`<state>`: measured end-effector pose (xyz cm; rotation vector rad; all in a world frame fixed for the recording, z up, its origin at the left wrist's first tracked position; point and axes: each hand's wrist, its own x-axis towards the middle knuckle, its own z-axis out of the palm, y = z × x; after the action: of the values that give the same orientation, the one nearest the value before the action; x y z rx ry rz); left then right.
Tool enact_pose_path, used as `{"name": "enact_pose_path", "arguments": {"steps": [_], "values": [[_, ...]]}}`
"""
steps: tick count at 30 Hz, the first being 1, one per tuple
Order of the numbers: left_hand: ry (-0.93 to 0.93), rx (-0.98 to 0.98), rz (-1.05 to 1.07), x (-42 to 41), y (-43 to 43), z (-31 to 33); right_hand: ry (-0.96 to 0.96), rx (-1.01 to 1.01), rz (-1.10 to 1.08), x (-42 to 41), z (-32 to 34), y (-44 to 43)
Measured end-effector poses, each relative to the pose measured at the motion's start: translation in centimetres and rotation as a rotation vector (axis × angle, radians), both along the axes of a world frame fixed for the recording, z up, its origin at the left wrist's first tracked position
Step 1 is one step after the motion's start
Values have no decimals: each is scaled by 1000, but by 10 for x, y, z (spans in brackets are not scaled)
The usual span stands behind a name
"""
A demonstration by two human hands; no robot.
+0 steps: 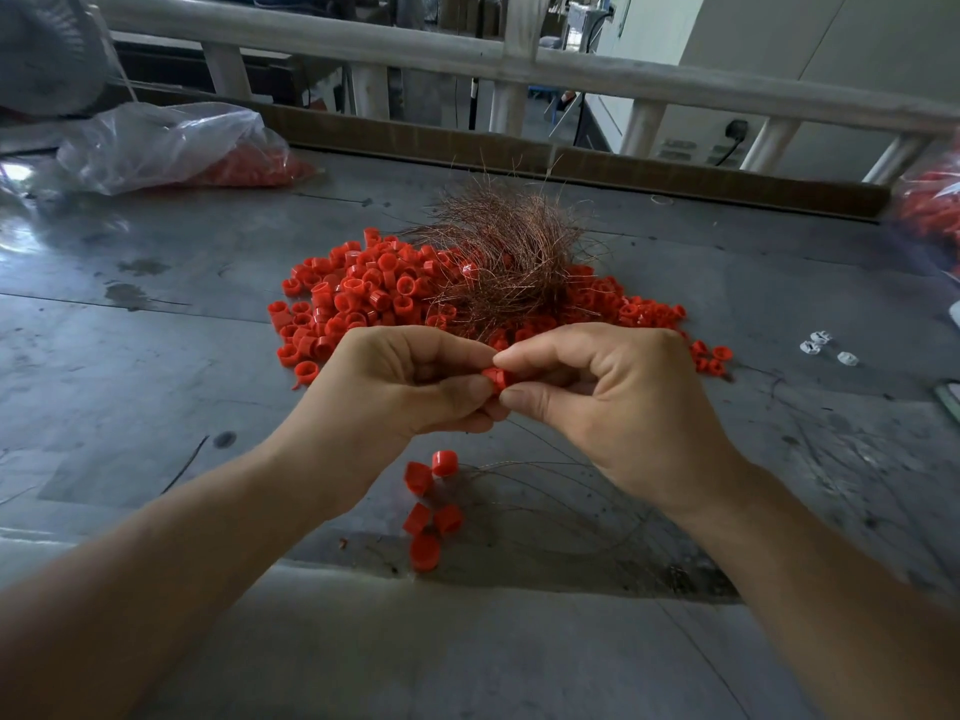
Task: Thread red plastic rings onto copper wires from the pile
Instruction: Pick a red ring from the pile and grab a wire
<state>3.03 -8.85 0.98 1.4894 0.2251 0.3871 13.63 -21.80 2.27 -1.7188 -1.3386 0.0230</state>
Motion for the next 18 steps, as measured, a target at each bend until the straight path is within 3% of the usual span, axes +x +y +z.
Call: {"name": "enact_pose_path", "arguments": {"steps": [18], "values": [[23, -63, -86, -2, 1, 2, -56, -37, -1, 1, 4, -3]]}}
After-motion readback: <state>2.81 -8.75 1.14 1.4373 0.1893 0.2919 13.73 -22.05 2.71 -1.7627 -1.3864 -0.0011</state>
